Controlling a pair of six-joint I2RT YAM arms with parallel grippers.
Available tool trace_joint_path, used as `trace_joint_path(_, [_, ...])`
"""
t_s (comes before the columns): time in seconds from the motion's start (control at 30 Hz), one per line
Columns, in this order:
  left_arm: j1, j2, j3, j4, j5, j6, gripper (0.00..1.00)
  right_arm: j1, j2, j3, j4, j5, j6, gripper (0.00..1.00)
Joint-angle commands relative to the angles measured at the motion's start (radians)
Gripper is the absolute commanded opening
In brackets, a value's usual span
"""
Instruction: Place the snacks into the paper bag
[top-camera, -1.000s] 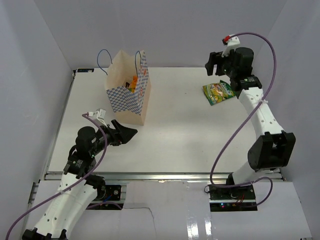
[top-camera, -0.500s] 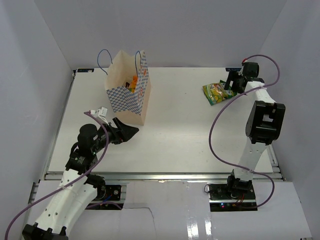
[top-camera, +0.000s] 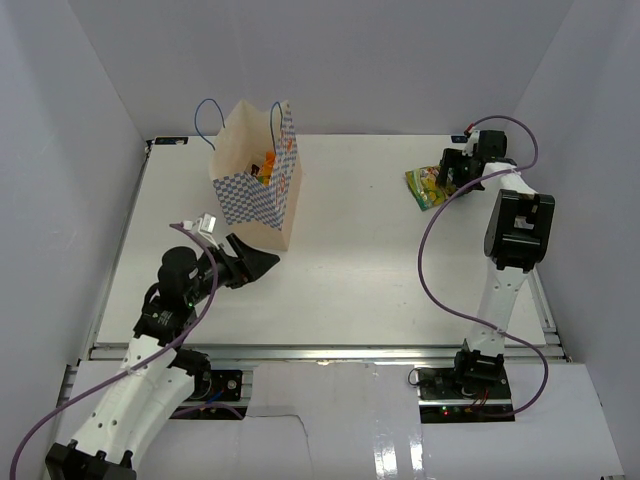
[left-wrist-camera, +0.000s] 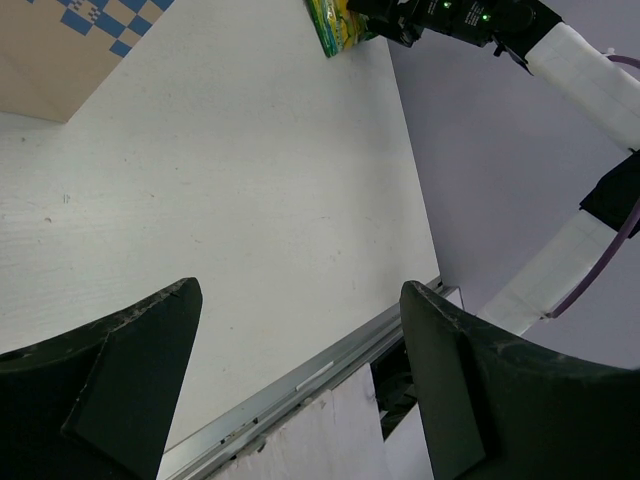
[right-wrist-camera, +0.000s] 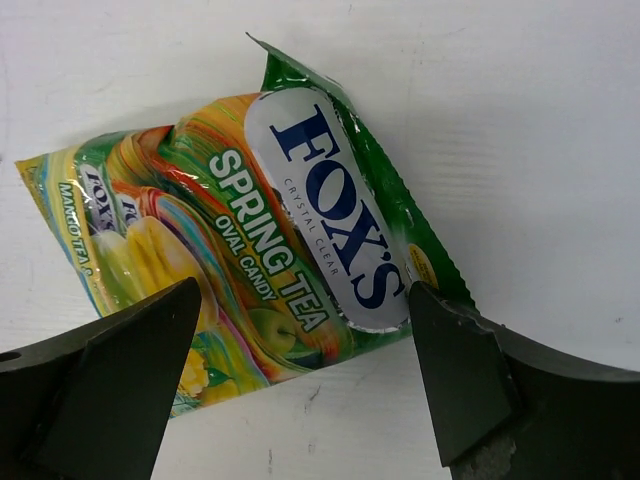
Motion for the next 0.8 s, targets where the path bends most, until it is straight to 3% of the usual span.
trace_joint_path(0.0, [-0.001, 0.016, -0.007, 0.037, 0.023, -0.018, 0.91, -0.003, 0.018, 0.064, 0.024, -0.023, -0.056, 0.91])
trace_joint_path(0.27, [-0.001, 0.067, 0.001, 0.072, 0.047, -0.036, 0.91, -0.005, 0.074, 0.063, 0.022, -0.017, -0.086, 0.97])
trace_joint_path(0.4, [-0.006, 0.102, 0.005, 0.109, 0.067, -0.047, 0.91, -0.003, 0.080, 0.043, 0.016, -0.032, -0.096, 0.77])
trace_joint_path(0.47, [-0.014, 0.117, 0.004, 0.127, 0.072, -0.055, 0.90, -0.005, 0.078, 0.032, 0.015, -0.051, -0.096, 0.59])
trace_joint_path(0.57, [-0.044, 0.154, 0.008, 0.161, 0.074, -0.061, 0.91, -0.008, 0.071, 0.024, 0.004, -0.078, -0.099, 0.42])
trace_joint_path(0.77, [-0.170, 0.278, 0.036, 0.265, 0.022, -0.065, 0.91, -0.031, -0.012, -0.047, -0.019, -0.243, -0.152, 0.15])
